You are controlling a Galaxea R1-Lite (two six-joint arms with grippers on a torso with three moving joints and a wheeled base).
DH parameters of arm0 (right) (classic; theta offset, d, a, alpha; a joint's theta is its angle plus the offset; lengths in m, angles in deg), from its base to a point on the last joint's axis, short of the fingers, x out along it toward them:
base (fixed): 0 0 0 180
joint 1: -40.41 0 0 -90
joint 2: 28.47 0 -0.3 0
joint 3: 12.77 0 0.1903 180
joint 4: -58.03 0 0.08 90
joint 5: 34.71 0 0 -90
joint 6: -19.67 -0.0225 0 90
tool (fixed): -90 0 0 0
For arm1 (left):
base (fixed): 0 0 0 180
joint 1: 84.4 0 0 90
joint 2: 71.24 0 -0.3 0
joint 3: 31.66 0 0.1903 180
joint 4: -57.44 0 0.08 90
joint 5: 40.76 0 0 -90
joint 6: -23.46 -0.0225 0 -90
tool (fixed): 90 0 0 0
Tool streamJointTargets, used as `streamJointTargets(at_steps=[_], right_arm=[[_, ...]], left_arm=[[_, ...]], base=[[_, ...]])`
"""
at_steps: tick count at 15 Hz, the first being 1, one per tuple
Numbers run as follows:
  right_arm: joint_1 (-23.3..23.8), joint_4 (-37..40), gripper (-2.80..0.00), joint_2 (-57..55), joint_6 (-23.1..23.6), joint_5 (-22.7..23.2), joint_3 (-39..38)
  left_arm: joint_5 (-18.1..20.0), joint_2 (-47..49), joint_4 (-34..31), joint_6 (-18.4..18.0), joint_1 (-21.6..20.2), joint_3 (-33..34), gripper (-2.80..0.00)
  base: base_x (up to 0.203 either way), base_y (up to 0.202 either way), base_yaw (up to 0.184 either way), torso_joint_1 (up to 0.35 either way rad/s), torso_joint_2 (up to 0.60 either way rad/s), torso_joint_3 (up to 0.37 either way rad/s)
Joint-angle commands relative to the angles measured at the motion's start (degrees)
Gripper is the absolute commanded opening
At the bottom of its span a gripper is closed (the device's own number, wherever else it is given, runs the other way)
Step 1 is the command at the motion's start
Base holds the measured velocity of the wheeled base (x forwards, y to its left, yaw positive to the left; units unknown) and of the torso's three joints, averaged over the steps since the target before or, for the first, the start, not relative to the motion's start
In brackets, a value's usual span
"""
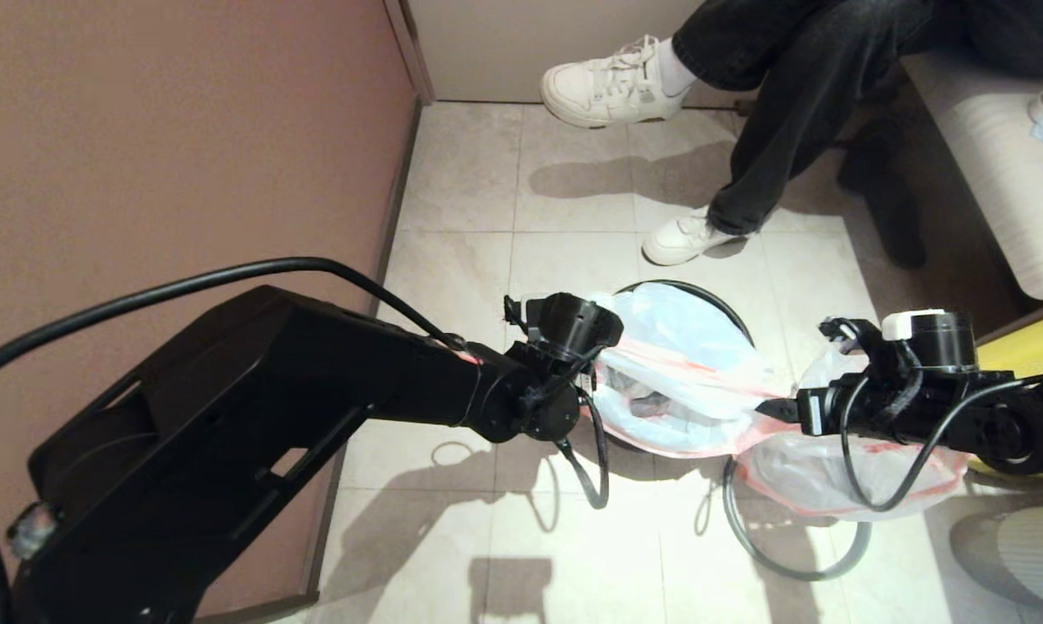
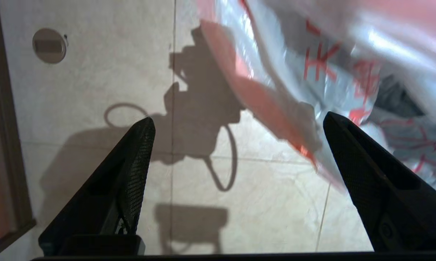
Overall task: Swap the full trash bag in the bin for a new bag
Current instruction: Put the new garbage bag on the trash can
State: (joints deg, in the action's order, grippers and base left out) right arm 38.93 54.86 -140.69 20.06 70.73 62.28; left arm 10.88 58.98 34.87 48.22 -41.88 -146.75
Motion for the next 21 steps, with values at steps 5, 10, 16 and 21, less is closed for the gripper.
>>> streamJointTargets(at_steps=[5, 10, 16, 21], right_arm=[[2.48, 7.74, 0.0, 3.52, 2.35, 6.65, 0.81], [3.1, 17.99, 0.0, 4.58, 13.16, 7.93, 0.73], [5.01, 17.64, 0.0, 2.94, 13.33, 19.72, 0.62], [4.99, 16.51, 0.0, 2.53, 13.15, 19.72, 0.44]], left_arm=[[4.09, -2.48, -5.8, 2.84, 1.32, 0.89, 0.0], [4.43, -2.35, -8.79, 3.23, 1.95, 0.86, 0.0], [8.76, -1.3, -9.02, 6.23, 3.75, -1.79, 0.0], [10.02, 6.83, -24.78, 16.32, 5.43, -17.98, 0.0]], base=[[0.0, 0.0, 0.0, 0.0, 0.0, 0.0], [0.0, 0.0, 0.0, 0.0, 0.0, 0.0], [0.0, 0.0, 0.0, 0.0, 0.0, 0.0], [0.0, 0.0, 0.0, 0.0, 0.0, 0.0]])
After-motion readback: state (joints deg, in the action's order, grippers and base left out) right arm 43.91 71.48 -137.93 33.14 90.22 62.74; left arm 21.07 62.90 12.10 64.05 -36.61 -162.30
